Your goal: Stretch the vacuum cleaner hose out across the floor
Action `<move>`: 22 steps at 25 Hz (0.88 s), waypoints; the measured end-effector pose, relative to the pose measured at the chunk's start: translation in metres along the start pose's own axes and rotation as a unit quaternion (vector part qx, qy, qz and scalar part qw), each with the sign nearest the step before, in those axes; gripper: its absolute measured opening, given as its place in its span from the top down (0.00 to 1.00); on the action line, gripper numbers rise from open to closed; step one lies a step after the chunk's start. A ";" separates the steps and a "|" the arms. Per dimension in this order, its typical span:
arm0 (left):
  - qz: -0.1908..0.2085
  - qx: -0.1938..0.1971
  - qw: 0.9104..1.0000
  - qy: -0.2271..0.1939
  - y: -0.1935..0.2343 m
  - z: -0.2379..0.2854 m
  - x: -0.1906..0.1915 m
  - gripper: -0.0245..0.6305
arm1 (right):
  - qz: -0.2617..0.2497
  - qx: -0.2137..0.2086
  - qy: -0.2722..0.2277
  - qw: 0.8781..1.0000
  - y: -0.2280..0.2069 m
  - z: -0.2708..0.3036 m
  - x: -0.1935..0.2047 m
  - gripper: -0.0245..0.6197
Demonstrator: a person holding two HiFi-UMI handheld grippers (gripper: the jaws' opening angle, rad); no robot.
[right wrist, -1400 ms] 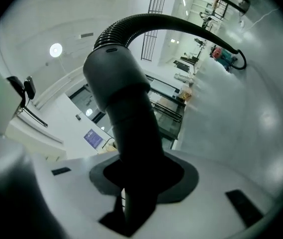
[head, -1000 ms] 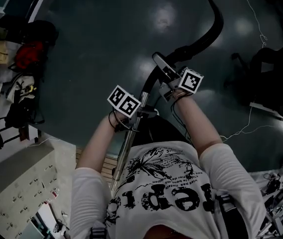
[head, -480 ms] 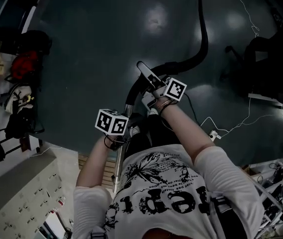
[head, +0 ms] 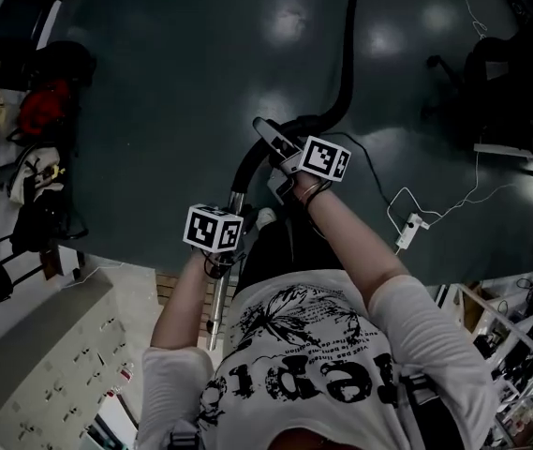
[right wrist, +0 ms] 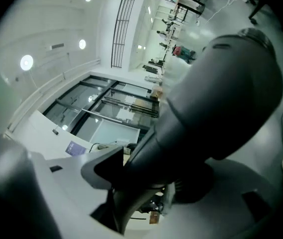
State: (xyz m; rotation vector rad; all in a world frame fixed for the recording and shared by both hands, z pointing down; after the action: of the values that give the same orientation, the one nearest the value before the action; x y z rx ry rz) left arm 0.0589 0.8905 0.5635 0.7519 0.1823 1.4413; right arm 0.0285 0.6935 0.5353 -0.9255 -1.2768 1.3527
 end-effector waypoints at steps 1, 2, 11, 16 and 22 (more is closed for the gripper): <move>0.008 -0.012 1.000 0.007 0.002 0.001 0.013 0.85 | 0.003 0.009 0.008 1.000 -0.008 -0.006 0.011 0.55; 0.016 -0.022 1.000 0.013 0.004 0.002 0.026 0.85 | 0.011 0.016 0.014 1.000 -0.015 -0.012 0.022 0.54; 0.051 -0.103 0.991 0.069 0.026 0.018 0.125 0.85 | 0.118 0.078 0.144 0.979 -0.093 -0.042 0.117 0.46; 0.057 -0.124 0.987 0.090 0.013 0.044 0.149 0.86 | 0.159 0.058 0.195 0.966 -0.119 -0.069 0.131 0.43; 0.073 -0.128 0.985 0.089 -0.021 0.081 0.155 0.86 | 0.144 0.047 0.183 0.971 -0.136 -0.120 0.116 0.41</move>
State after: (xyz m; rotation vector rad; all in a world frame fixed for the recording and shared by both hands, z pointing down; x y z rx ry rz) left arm 0.1449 1.0074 0.6634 0.4335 0.0776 1.6360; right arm 0.1443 0.8208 0.6639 -1.2622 -0.8115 1.3689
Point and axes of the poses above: the fingertips, and each gripper's own axes: z forward along the fingers, y to its left, x out of its underside, the point moved 3 cm from there along -z, backward along the fingers, and after that the axes turned 7 degrees about z, right-handed, at the moved point
